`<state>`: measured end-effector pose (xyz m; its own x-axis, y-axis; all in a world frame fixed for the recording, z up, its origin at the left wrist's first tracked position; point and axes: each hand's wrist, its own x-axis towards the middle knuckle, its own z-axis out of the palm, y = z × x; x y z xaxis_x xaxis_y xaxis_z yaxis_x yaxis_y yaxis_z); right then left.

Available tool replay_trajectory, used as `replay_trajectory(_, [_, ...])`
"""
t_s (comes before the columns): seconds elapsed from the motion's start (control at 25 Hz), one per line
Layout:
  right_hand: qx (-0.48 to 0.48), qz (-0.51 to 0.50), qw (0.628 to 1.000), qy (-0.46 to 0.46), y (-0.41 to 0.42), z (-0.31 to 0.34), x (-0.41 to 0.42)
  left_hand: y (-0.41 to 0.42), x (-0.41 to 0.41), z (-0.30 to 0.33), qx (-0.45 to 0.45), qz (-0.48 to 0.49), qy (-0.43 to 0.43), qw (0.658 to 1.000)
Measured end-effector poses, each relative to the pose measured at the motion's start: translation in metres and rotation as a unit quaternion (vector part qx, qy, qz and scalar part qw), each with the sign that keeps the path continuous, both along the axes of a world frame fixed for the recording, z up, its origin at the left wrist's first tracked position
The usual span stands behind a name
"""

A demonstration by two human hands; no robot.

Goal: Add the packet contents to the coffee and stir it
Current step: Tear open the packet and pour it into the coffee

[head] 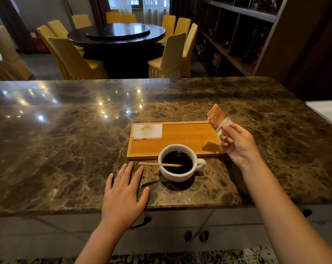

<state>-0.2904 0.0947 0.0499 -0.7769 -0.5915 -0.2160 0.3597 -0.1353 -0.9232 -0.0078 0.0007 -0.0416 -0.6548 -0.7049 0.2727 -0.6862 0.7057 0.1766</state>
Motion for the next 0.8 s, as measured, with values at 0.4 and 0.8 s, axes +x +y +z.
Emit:
replay_trajectory(0.4, [0.043, 0.116, 0.974, 0.192, 0.004, 0.023, 0.025, -0.001, 0.0, -0.001, 0.004, -0.001, 0.006, 1.0])
replay_trajectory(0.8, [0.079, 0.126, 0.888, 0.435, 0.009, 0.04, 0.039, -0.002, 0.0, -0.003, 0.005, -0.001, 0.003, 1.0])
